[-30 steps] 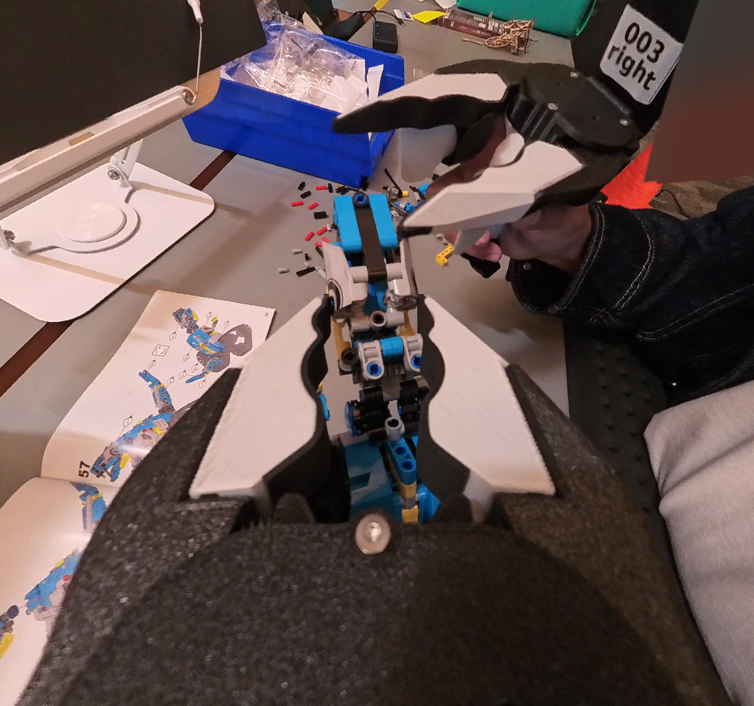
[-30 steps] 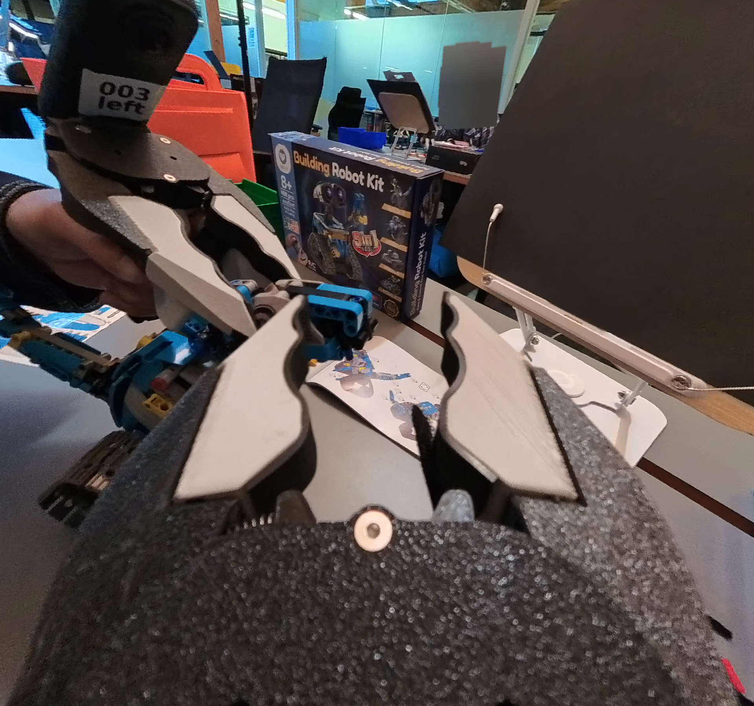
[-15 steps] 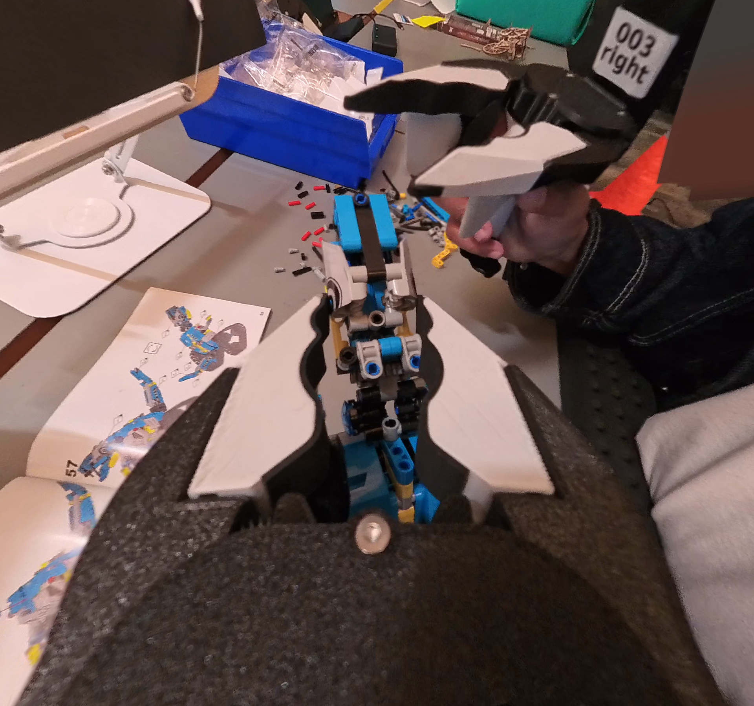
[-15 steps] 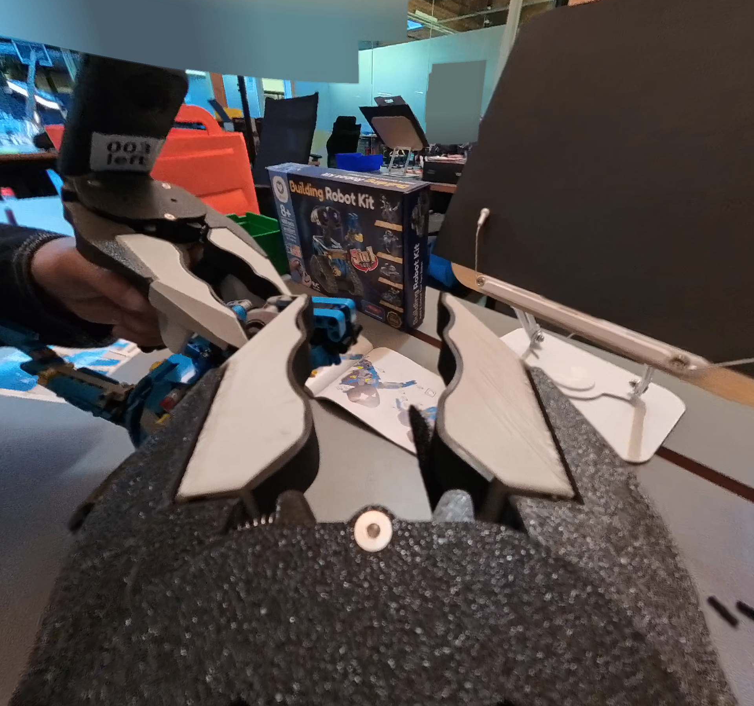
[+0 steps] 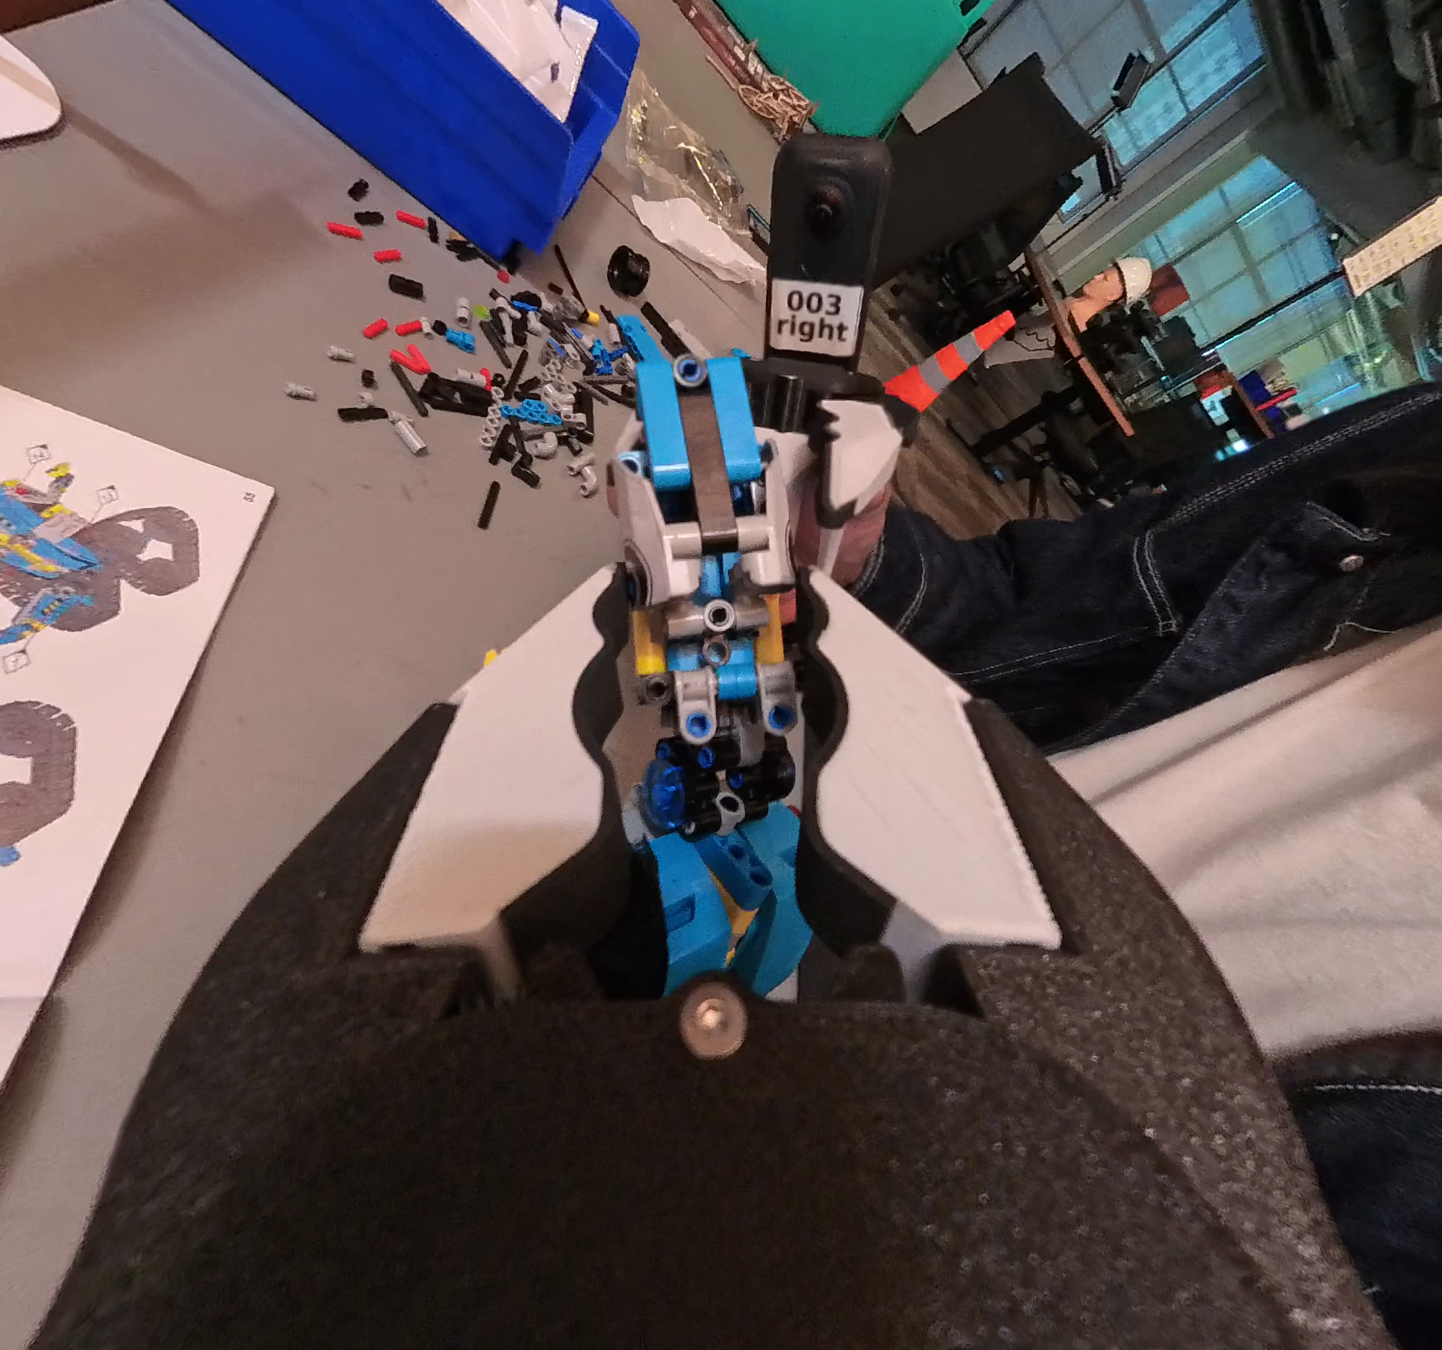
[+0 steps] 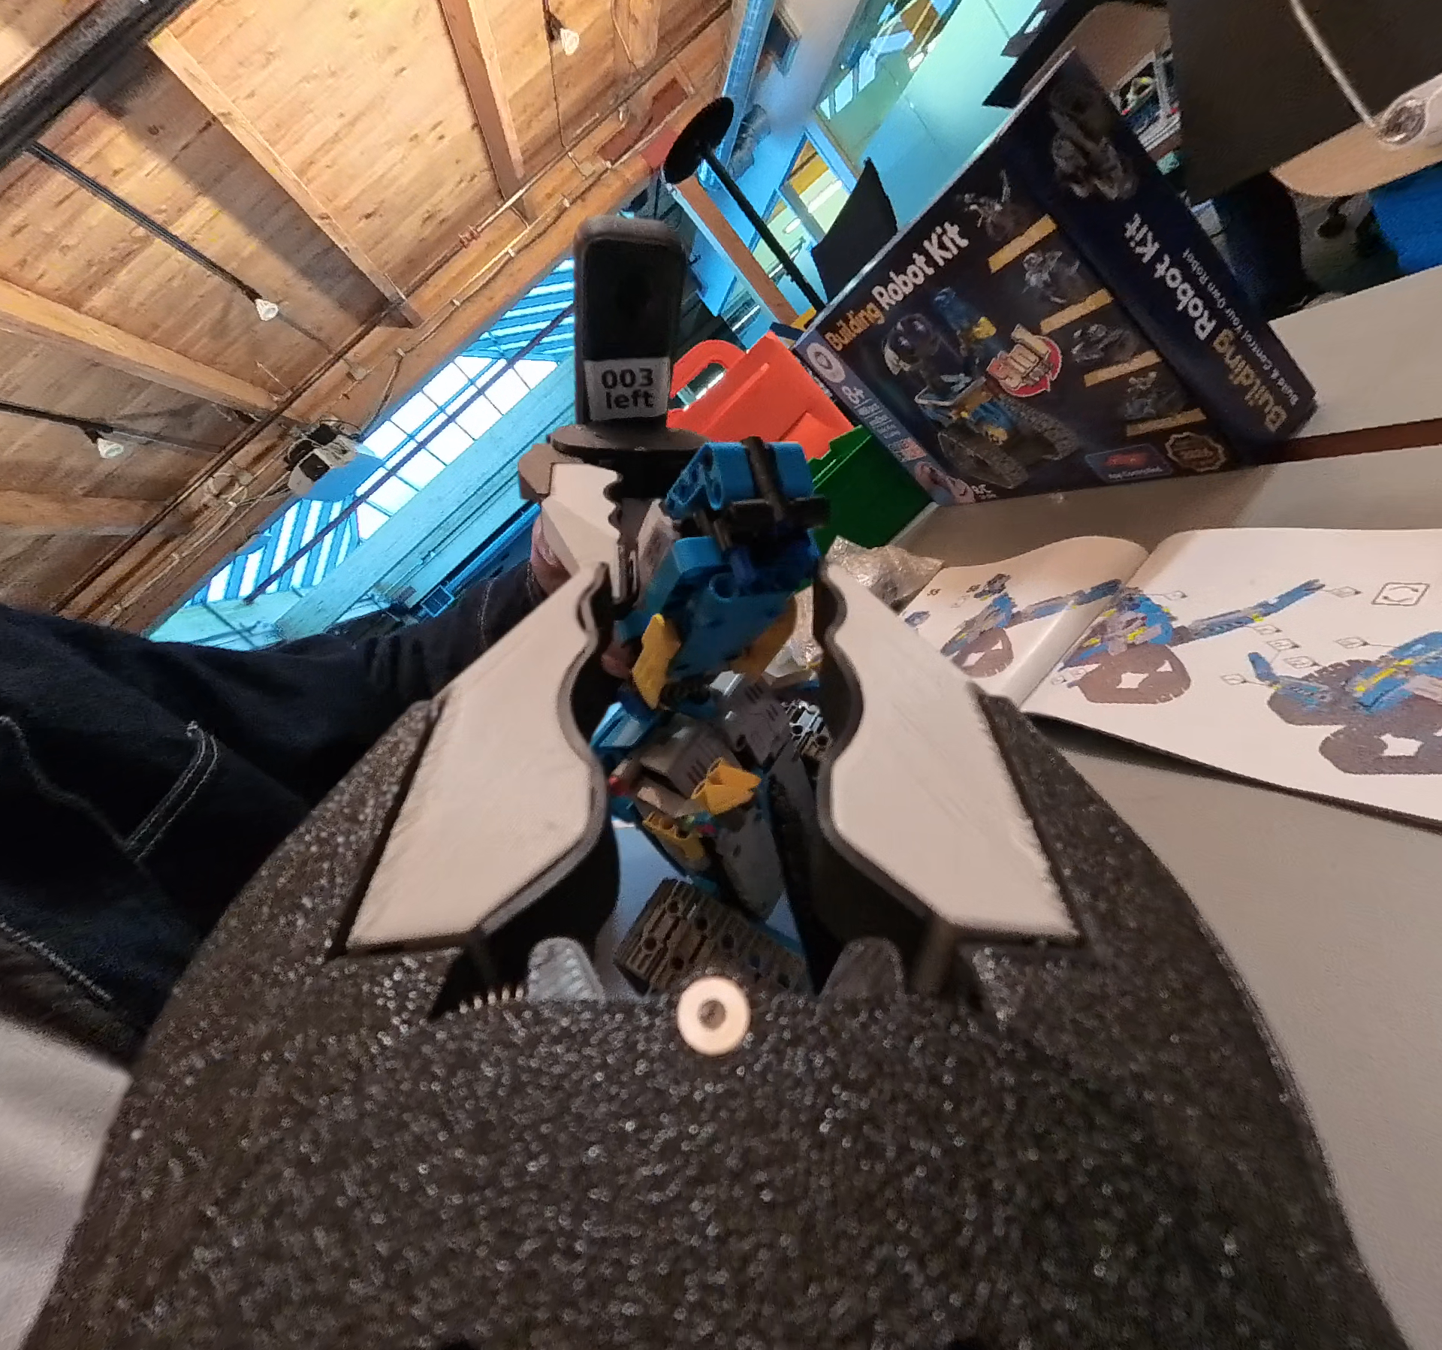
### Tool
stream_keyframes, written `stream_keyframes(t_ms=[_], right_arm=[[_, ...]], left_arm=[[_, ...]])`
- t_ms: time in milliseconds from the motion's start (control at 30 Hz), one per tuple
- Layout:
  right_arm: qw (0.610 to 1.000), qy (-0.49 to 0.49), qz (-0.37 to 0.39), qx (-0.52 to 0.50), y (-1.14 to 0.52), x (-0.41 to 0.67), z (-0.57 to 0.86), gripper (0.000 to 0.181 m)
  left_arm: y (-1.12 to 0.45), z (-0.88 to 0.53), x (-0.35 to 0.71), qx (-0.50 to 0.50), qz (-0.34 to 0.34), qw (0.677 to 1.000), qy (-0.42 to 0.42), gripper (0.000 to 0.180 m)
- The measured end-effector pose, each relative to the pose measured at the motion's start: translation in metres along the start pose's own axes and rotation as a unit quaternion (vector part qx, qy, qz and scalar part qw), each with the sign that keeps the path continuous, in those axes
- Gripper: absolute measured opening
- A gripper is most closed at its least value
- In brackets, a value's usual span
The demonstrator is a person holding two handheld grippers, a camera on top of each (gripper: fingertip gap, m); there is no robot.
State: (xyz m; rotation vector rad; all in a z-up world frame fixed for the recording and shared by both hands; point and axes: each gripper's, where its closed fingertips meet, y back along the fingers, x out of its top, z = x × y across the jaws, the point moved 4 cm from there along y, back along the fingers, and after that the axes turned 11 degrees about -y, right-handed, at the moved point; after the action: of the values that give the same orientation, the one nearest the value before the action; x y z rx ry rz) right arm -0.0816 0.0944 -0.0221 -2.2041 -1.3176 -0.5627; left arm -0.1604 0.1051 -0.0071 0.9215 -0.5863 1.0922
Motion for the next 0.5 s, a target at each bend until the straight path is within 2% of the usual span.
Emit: stream_keyframes(t_ms=[133,300,500], right_arm=[[1.000,-0.004,0.011,0.001,0.0009,0.0060,-0.0014,0.044],[1.000,-0.016,0.014,-0.007,-0.0023,0.0075,-0.0015,0.042],[0.997,-0.076,0.008,0.005,0.0018,0.0057,0.0061,0.042]], left_arm=[[-0.0012,0.0050,0.0068,0.026,-0.013,0.999,-0.017,0.049],[-0.0030,0.0040,0.0091,0.056,-0.030,0.998,-0.024,0.041],[-0.0052,0.0031,0.0087,0.077,-0.034,0.995,-0.053,0.041]])
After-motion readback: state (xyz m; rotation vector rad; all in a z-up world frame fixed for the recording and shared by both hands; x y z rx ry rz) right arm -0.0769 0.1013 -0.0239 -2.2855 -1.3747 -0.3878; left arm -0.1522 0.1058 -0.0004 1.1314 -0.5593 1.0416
